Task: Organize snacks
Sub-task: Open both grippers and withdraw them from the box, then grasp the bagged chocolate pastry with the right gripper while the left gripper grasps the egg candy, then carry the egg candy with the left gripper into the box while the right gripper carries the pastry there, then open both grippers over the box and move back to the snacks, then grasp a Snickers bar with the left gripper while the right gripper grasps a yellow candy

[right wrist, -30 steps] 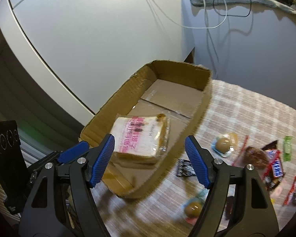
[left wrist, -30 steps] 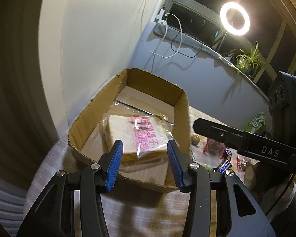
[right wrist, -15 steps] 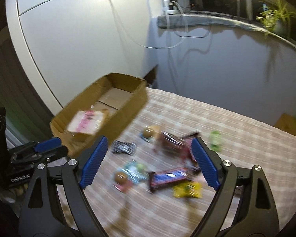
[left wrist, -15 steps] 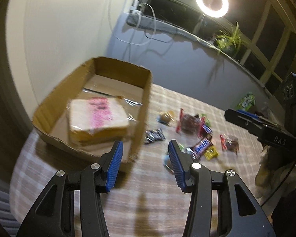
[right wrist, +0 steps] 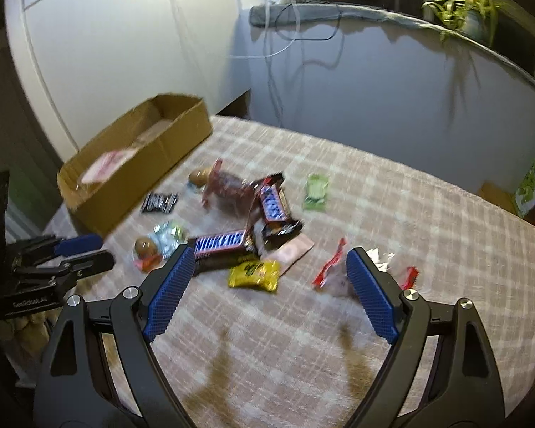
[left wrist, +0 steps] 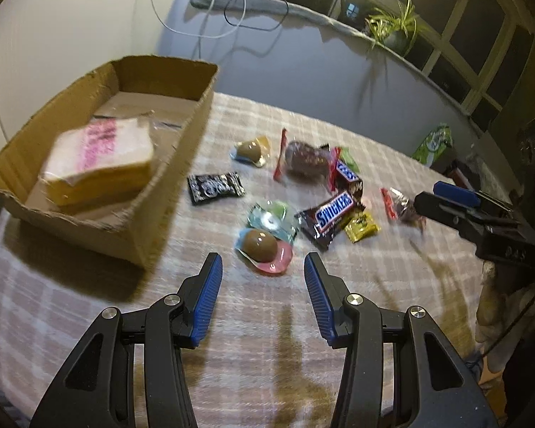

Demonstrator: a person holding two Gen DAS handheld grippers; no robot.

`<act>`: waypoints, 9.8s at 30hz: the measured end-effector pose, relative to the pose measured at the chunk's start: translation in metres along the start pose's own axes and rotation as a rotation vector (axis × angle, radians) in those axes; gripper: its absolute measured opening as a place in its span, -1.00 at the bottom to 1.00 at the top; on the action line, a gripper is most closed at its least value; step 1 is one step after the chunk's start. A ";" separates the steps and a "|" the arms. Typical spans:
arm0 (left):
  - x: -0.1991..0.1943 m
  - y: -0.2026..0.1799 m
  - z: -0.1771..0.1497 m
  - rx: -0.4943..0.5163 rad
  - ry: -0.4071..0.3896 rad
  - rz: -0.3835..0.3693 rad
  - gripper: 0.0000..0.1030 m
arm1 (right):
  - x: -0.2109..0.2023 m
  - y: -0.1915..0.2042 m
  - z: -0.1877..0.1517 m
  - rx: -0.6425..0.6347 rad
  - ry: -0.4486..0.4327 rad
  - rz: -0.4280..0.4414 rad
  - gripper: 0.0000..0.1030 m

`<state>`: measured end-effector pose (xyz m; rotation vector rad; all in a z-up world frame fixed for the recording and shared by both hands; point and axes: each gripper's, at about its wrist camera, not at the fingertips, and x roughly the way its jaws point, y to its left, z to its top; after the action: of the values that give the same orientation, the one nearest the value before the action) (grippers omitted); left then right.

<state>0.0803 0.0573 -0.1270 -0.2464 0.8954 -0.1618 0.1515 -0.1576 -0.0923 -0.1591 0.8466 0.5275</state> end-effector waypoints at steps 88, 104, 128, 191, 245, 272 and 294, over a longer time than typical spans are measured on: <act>0.037 0.000 0.003 0.048 0.006 0.069 -0.67 | 0.037 -0.068 -0.040 -0.255 0.251 0.034 -0.17; 0.044 -0.005 0.016 0.089 0.005 0.107 -0.01 | 0.025 -0.069 -0.053 -0.186 0.211 0.018 -0.20; 0.010 0.003 0.013 0.046 -0.058 0.070 -0.48 | -0.004 -0.057 -0.039 -0.119 0.097 -0.004 -0.20; -0.050 0.119 0.060 -0.048 -0.236 0.216 -0.35 | 0.112 0.161 0.140 -0.342 -0.006 0.198 0.39; 0.001 -0.034 0.012 0.197 -0.044 -0.037 -0.35 | -0.042 -0.042 -0.033 -0.033 -0.031 -0.004 0.16; 0.078 -0.075 0.053 0.416 0.136 -0.056 -0.45 | 0.070 0.017 -0.008 -0.503 0.189 0.231 -0.22; 0.089 -0.075 0.055 0.405 0.171 -0.106 -0.49 | 0.083 0.020 -0.008 -0.477 0.200 0.269 -0.74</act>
<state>0.1757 -0.0283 -0.1402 0.0993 0.9975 -0.4624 0.1809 -0.1112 -0.1581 -0.5463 0.9304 0.9760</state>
